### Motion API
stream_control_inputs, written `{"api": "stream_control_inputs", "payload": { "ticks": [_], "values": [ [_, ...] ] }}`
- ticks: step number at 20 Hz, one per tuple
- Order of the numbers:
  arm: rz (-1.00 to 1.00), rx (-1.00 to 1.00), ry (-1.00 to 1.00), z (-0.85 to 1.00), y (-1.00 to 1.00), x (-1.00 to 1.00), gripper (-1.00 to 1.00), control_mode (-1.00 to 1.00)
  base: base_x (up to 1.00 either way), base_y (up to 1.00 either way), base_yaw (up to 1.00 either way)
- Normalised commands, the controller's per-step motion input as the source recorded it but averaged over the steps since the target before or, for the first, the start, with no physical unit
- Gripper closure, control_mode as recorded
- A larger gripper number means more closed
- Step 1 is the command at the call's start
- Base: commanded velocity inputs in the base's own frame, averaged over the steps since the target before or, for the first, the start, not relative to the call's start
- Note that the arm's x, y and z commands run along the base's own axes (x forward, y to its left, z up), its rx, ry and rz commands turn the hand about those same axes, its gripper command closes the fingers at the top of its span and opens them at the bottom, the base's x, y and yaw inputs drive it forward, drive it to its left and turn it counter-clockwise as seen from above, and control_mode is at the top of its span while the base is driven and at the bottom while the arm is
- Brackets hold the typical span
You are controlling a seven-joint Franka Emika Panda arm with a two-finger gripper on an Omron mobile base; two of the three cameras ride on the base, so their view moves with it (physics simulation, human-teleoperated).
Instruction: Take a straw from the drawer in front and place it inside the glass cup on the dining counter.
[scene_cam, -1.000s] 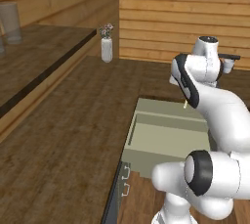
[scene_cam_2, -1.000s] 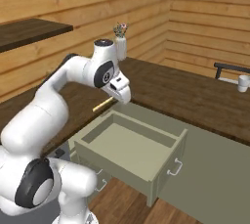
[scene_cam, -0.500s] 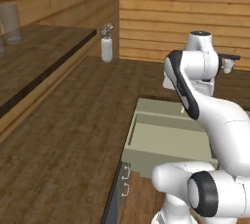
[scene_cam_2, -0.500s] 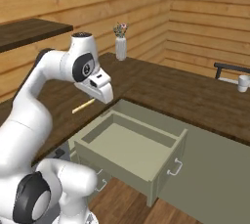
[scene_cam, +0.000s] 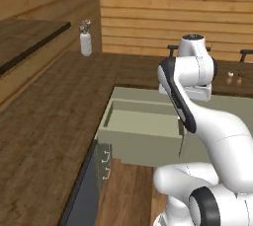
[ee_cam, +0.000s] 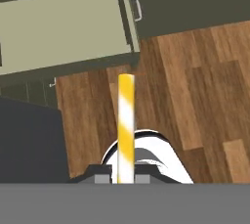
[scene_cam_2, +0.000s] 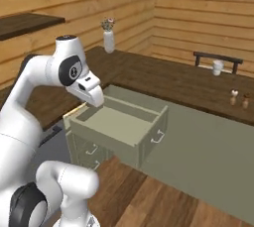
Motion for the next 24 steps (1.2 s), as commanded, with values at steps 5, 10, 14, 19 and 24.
{"api": "stream_control_inputs", "payload": {
  "ticks": [5,10,14,19,24],
  "values": [
    [0.00,0.00,0.00,0.00,0.00,0.00,1.00,1.00,-0.34,-1.00,-0.16],
    [0.00,0.00,0.00,0.00,0.00,0.00,1.00,1.00,-0.12,-1.00,-0.12],
    [0.00,0.00,0.00,0.00,0.00,0.00,1.00,1.00,-0.03,-1.00,-0.14],
    [0.00,0.00,0.00,0.00,0.00,0.00,1.00,1.00,0.00,-1.00,-0.16],
    [0.00,0.00,0.00,0.00,0.00,0.00,1.00,1.00,0.00,-1.00,-0.14]
  ]
}}
